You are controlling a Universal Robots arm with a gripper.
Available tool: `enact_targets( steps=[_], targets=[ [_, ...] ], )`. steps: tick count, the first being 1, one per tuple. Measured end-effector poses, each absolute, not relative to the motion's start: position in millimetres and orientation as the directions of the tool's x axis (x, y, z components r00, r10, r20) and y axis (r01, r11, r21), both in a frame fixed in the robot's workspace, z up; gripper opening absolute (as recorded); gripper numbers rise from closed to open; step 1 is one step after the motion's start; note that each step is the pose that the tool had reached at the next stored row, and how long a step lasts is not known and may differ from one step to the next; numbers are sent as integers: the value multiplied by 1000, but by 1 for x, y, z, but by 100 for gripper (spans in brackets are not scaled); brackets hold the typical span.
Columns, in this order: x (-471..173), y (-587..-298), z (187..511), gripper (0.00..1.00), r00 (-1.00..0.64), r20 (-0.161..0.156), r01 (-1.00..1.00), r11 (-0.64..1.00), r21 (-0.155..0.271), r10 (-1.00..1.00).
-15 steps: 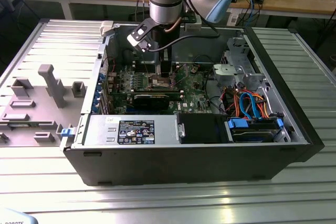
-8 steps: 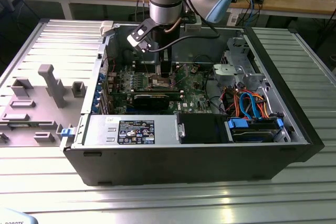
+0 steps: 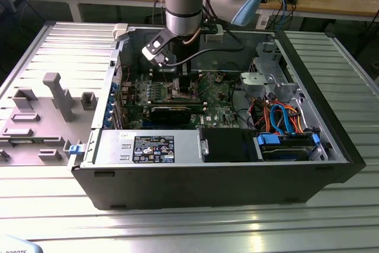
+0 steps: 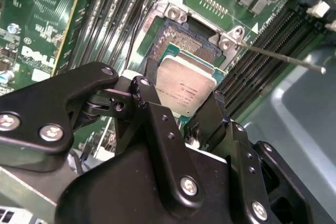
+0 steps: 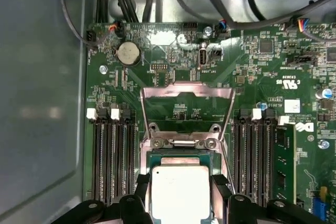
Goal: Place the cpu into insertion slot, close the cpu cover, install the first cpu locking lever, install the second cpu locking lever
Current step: 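Place the cpu into insertion slot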
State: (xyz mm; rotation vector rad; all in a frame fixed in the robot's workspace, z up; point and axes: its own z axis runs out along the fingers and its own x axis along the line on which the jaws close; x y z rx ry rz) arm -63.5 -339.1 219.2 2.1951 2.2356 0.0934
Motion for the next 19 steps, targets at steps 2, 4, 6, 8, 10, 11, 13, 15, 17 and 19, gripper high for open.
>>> enact_targets(
  steps=[2,4,6,8,10,11,13,15,17,19],
  targets=[
    [-65,-339,213,55,-13,36,999,12,48,999],
    [-65,-339,208,55,7,36,999,-9,48,999],
    [-65,-340,207,55,8,35,999,-9,49,999],
    [-65,-341,205,55,7,35,999,-9,49,999],
    [-65,-341,205,55,7,34,999,-9,49,999],
    [-65,-341,205,55,7,34,999,-9,49,999],
    [-65,-342,204,55,7,32,999,-9,49,999],
    [-65,-342,203,55,7,31,999,-9,49,999],
    [-66,-342,203,55,7,31,999,-9,49,999],
    [-66,-342,201,55,7,30,999,-8,49,1000]
  ],
)
